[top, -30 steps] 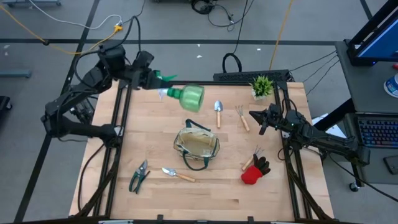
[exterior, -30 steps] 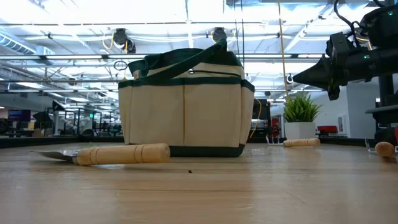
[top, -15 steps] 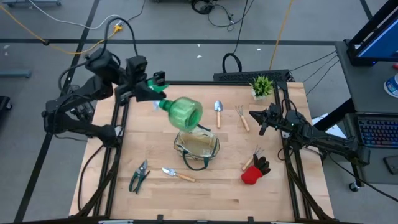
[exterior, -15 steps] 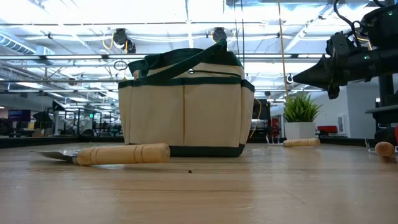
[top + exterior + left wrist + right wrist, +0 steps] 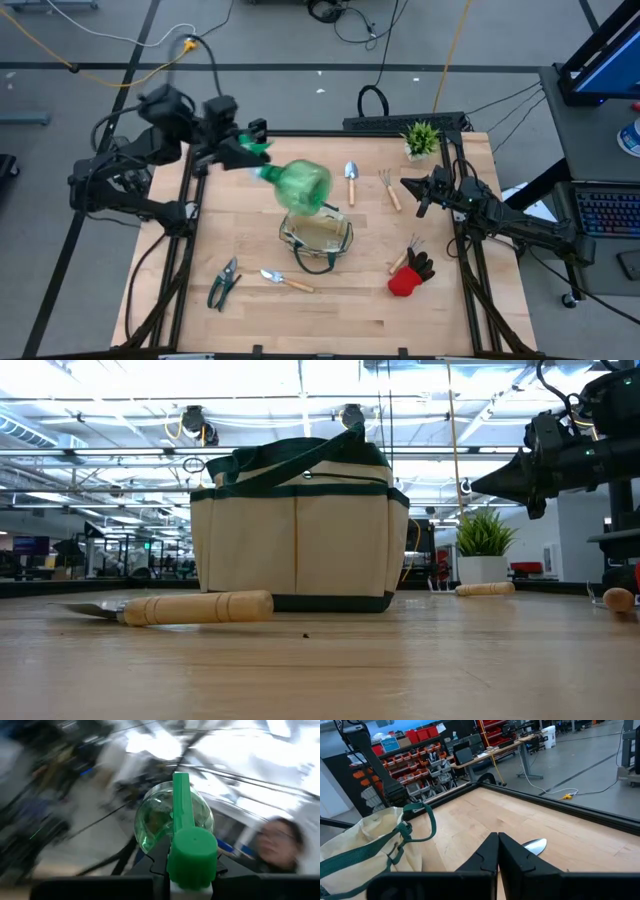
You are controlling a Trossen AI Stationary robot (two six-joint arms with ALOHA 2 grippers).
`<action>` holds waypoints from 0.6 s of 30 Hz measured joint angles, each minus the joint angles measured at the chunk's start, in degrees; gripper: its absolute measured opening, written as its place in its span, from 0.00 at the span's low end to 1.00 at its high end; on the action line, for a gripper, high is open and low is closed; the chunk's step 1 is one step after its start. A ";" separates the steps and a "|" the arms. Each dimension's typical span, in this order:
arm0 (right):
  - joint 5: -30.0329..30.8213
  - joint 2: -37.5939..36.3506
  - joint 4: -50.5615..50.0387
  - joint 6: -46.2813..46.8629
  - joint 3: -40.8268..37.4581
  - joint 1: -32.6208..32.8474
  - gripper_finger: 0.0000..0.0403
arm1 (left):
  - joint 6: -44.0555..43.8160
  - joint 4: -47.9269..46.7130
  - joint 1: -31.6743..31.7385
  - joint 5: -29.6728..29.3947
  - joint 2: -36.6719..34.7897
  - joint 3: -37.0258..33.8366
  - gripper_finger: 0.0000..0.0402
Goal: Pick & Place Garden tools in Gardening bag
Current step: Put the green spray bottle into the gardening bag
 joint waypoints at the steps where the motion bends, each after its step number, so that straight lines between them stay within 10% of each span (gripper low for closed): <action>1: 0.00 0.00 0.00 0.01 0.01 -0.01 0.00 | -0.64 -3.89 0.02 -2.30 0.11 0.00 0.11; 18: -0.22 -0.02 9.98 4.49 0.00 0.01 0.00 | 1.35 -43.54 0.02 -26.20 6.89 -0.07 0.11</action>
